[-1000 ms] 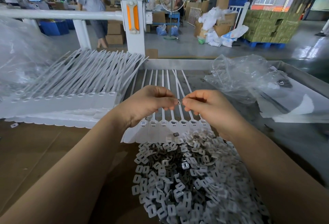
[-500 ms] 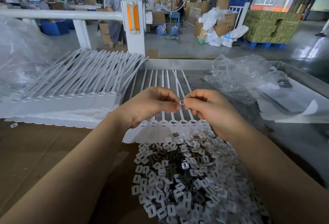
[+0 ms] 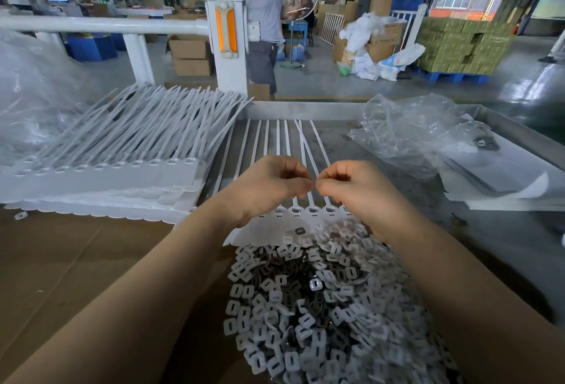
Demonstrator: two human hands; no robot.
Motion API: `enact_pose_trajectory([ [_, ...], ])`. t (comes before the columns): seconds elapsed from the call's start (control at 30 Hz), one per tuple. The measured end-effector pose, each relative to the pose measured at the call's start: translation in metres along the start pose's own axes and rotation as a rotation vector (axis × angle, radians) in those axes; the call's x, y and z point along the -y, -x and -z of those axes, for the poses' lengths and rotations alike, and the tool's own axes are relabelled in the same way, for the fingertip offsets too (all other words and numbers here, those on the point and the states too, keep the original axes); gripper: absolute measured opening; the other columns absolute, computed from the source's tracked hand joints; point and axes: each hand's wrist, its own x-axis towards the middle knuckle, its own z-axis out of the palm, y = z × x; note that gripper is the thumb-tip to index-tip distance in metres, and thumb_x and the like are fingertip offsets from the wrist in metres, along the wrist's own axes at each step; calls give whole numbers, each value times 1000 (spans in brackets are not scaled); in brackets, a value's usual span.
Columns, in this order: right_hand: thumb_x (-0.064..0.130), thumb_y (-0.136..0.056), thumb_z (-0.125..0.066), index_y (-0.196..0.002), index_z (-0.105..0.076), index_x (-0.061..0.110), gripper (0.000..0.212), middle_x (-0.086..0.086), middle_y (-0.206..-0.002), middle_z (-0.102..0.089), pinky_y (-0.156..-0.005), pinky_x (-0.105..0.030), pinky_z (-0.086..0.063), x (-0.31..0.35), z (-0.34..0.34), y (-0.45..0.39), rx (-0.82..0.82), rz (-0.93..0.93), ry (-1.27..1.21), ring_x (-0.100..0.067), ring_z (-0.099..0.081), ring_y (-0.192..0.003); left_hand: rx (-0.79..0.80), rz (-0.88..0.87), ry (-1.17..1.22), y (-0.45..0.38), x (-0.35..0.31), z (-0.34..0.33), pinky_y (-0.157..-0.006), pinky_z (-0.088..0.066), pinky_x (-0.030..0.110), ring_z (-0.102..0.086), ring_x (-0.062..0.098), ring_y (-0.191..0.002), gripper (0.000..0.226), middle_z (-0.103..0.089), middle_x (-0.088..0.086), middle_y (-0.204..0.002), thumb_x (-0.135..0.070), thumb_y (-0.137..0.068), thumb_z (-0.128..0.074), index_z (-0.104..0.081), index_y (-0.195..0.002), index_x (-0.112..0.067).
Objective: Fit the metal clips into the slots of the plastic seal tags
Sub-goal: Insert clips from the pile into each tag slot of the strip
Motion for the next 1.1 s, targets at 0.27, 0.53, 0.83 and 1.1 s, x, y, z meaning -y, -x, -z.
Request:
enact_pose_trajectory([
  [0.27,20,-87,-61,-83,-70,16,10,-7,-82,-71,-58,-27,-48,-6,0,-3,-41,-90,149,-13,-57,-64,-86,11,-96,-1,6,-12,-59,-47,18,-56,3,-62,7,-66,-12,-67,-19,-89,-70,-69,-83,-23],
  [0.53,12,-81,-59,-106,-63,-9,33,-7,-79,-49,-68,-33,-33,-13,4,-9,-68,-262,264,-20,-49,-68,-10,39,-282,4,15,-15,-82,-54,24,-65,8,-87,8,-71,-5,-92,-19,-89,-71,-72,-96,-22],
  [0.83,12,-81,-63,-99,-70,-3,24,-20,-89,-69,-72,-38,-49,-13,10,-11,-41,-293,241,-23,-55,-74,14,-13,-335,2,16,-17,-66,-44,8,-58,-7,-73,5,-68,-12,-83,-23,-88,-73,-74,-90,-27],
  [1.1,14,-88,-65,-79,-69,17,11,0,-75,-61,-54,-24,-39,-7,8,-6,76,-163,86,-12,-53,-65,-140,-87,-130,-1,8,-20,-64,-49,13,-58,-2,-63,5,-66,-14,-67,-19,-89,-72,-74,-85,-20],
])
